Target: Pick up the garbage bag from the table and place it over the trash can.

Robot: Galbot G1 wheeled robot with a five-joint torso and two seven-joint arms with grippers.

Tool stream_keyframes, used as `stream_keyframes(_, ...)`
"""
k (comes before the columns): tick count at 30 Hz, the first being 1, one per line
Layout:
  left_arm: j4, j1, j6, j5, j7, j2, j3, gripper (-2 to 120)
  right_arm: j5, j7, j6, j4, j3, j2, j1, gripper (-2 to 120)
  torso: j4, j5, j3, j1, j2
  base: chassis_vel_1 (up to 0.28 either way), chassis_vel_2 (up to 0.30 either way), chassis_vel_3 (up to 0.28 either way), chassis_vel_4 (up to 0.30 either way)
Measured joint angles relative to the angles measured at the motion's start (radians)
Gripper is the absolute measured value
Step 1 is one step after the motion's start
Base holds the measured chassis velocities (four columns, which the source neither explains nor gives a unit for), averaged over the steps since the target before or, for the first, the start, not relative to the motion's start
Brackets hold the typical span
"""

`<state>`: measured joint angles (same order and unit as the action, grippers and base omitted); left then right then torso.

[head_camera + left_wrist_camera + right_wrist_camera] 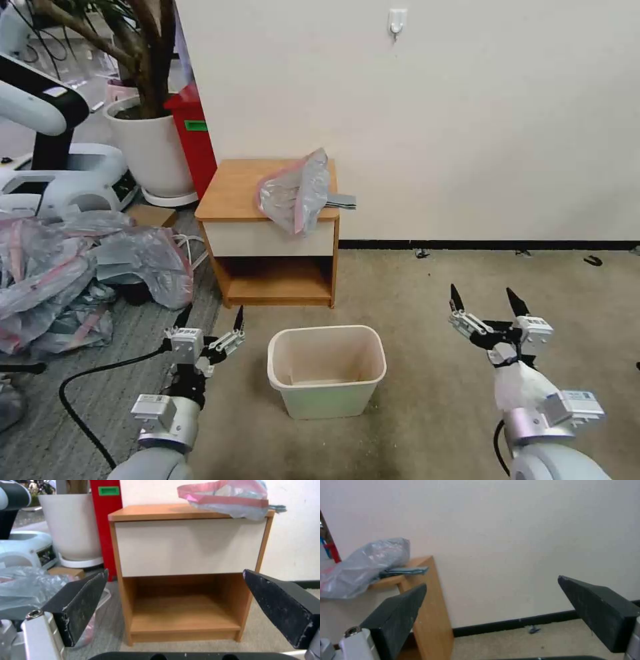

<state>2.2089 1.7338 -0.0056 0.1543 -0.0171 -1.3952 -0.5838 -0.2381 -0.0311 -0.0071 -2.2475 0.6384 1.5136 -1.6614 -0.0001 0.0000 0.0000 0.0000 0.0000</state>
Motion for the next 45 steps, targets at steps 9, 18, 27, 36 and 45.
stream_keyframes(9,-0.02,0.008,-0.006,-0.003,-0.003,-0.007,-0.024,100,-0.41,0.199,-0.156,0.031,-0.134,-0.083,0.158,100,0.0001,-0.0001,0.0,0.0,0.0,0.0,0.0,0.0,0.0)
stream_keyframes(18,-0.032,0.009,-0.024,-0.004,0.001,-0.023,-0.043,100,-1.037,0.434,-0.272,0.115,-0.183,-0.076,0.446,100,0.0004,-0.0001,0.0,0.0,0.0,0.0,0.0,0.0,0.0)
stream_keyframes(27,-0.034,0.021,-0.044,-0.012,0.023,-0.038,-0.06,100,-1.344,0.571,-0.272,0.35,-0.204,-0.01,0.709,100,0.0002,-0.0001,0.0,0.0,0.0,0.0,0.0,0.0,0.0)
stream_keyframes(36,-0.025,0.043,-0.051,-0.016,0.023,-0.055,-0.115,100,-1.333,0.577,-0.262,0.607,-0.255,0.081,0.928,99,0.0003,-0.0002,0.0,0.0,0.0,0.0,0.0,0.0,0.0)
stream_keyframes(45,-0.014,0.056,-0.053,-0.019,0.023,-0.077,-0.138,100,-1.296,0.538,-0.25,0.8,-0.274,0.09,1.047,99,0.0001,-0.0001,0.0,0.0,0.0,0.0,0.0,0.0,0.0)
